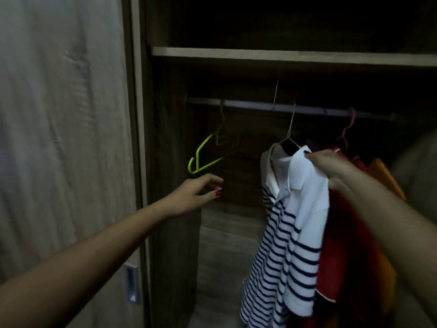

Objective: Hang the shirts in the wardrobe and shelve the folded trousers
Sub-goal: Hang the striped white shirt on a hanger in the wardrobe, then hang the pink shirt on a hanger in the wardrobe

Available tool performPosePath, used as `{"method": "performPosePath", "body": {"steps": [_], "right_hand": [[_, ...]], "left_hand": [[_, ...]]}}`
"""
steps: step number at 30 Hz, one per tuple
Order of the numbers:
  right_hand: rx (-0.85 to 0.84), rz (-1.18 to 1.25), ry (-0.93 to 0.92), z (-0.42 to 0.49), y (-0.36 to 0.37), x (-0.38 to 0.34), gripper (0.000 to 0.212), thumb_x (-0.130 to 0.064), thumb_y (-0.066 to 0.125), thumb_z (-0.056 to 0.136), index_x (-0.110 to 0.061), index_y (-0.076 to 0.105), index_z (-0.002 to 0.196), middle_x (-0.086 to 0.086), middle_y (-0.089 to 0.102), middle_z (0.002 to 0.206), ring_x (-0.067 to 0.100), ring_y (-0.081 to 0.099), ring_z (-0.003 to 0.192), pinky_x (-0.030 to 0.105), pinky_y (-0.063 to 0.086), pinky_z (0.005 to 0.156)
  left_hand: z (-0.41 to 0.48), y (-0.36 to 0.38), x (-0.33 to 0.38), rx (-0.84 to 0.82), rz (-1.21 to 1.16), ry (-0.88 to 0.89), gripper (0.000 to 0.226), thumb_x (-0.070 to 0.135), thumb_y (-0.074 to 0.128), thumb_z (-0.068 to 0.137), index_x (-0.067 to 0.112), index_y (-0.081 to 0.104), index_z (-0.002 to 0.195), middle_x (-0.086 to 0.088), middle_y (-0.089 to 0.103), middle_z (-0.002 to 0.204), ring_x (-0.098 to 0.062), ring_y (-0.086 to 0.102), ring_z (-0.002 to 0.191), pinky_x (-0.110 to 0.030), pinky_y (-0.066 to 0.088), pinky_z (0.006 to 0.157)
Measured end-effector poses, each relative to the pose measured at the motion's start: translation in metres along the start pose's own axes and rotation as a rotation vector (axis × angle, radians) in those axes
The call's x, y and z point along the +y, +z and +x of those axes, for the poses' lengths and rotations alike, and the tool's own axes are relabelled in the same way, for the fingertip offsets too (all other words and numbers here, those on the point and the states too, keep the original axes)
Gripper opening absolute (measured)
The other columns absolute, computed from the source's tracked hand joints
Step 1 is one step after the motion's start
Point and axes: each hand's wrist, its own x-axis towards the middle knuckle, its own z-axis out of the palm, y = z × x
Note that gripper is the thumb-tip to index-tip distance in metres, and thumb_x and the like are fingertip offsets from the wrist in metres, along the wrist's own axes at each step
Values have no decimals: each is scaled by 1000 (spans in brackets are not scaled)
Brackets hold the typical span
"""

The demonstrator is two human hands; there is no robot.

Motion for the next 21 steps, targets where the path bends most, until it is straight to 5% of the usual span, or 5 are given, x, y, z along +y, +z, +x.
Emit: {"method": "performPosePath", "body": {"steps": [4,7,10,17,21], "right_hand": [[-71,-142,-134,6,21,37,36,-27,52,92,7,61,94,20,62,86,26,57,76,32,42,67],[124,-444,-365,9,29,45,22,-24,59,86,-2,62,88,17,62,86,25,55,76,26,38,61],[229,-498,-687,-4,49,38,20,-10,58,84,-8,58,104,18,53,111,30,52,101,35,43,84],[-154,-268,-1057,-63,151,11,15,-4,57,81,-7,61,96,6,55,93,9,49,80,3,32,71],[-424,-143,-1164,-108,233,10,14,0,58,82,-9,62,92,3,57,90,9,52,78,7,37,71]], "left_hand": [[-14,-10,-9,20,-55,-45,37,16,55,92,17,51,130,-2,63,120,-8,59,114,-35,49,100],[-24,-17,-13,56,-87,-103,36,14,54,93,18,51,128,-1,63,119,-8,60,112,-36,50,98],[-38,-22,-14,123,-136,-169,33,14,53,94,19,53,127,-3,65,117,-11,63,107,-40,54,91],[-93,-45,-25,322,-201,-307,26,12,49,96,13,56,121,-5,68,108,-14,66,96,-42,53,87],[-159,-70,-37,423,-209,-394,23,9,45,98,14,57,117,-5,69,99,-17,66,92,-26,52,77]]}}
